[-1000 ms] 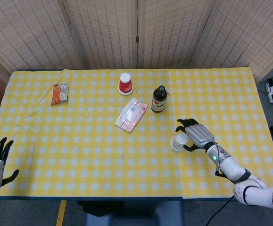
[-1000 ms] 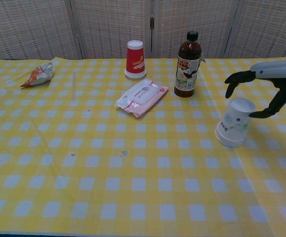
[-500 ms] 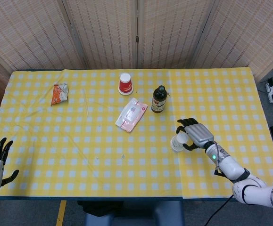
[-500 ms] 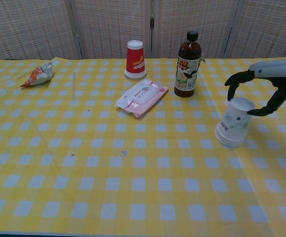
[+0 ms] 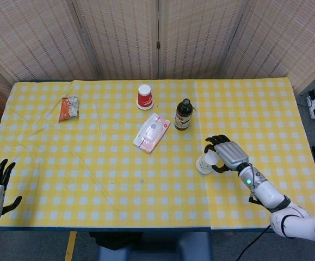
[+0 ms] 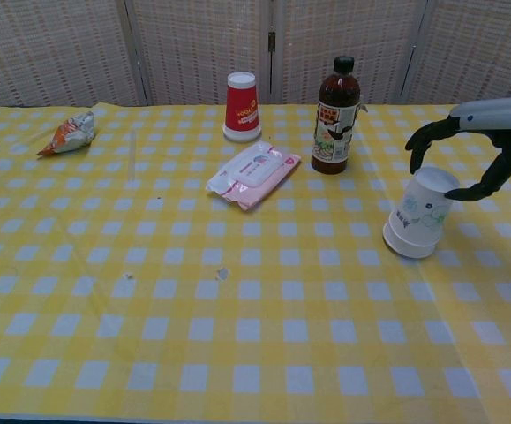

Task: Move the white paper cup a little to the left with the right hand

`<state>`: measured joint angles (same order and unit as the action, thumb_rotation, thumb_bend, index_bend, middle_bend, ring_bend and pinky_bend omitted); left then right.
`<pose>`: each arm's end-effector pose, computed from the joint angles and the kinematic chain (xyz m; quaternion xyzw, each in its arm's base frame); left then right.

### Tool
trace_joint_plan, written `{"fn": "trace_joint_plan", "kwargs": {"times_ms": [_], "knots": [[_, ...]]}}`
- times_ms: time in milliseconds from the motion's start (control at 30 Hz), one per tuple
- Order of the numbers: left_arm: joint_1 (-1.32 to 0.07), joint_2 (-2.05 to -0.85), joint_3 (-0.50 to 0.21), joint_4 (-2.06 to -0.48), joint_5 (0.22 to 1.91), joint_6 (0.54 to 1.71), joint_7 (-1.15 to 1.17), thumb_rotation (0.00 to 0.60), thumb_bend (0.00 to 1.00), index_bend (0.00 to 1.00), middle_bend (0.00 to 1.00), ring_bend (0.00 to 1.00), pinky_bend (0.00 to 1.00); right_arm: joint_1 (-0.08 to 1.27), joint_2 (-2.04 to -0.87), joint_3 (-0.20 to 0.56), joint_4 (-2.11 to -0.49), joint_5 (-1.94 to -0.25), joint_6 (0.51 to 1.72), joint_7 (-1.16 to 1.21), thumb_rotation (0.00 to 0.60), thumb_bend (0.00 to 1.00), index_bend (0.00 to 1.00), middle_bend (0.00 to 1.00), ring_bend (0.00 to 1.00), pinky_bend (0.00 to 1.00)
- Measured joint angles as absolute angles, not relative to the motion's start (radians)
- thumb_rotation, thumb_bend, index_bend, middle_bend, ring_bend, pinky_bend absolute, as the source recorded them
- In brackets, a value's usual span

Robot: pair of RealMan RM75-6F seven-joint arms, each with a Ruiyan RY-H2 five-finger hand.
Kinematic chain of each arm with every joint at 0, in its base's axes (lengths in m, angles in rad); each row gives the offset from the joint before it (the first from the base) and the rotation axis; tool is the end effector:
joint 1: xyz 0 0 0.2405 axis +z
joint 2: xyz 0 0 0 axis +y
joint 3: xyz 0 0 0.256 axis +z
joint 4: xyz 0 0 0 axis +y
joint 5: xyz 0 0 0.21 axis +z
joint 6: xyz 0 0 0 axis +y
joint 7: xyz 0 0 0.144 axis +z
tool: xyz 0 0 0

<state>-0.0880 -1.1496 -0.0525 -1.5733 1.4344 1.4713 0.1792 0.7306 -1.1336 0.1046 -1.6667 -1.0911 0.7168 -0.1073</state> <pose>-0.3246 0.1828 0.1552 -0.6102 -0.3491 -0.3185 0.6359 -0.2014 -0.3375 0.0728 0.7546 -0.4533 0.2733 0.3877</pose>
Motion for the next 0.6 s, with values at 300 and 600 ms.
{"fn": "trace_joint_plan", "kwargs": {"times_ms": [300,600], "knots": [[-0.088,-1.147,-0.053,-1.578,1.439,1.476,0.181,0.6,0.28,0.06,0.04,0.0,0.0,0.705,-1.06,0.115,-1.741,-1.136,0.759,-0.066,0.6,0.4,0.38,0.15,0.06,0.0],[-0.087,-1.143,-0.054,-1.586,1.446,1.484,0.182,0.6,0.28,0.06,0.04,0.0,0.0,0.678,-0.969,0.136,-1.836,-1.226,0.802,0.006,0.6,0.4,0.39,0.15,0.07,0.0]]}}
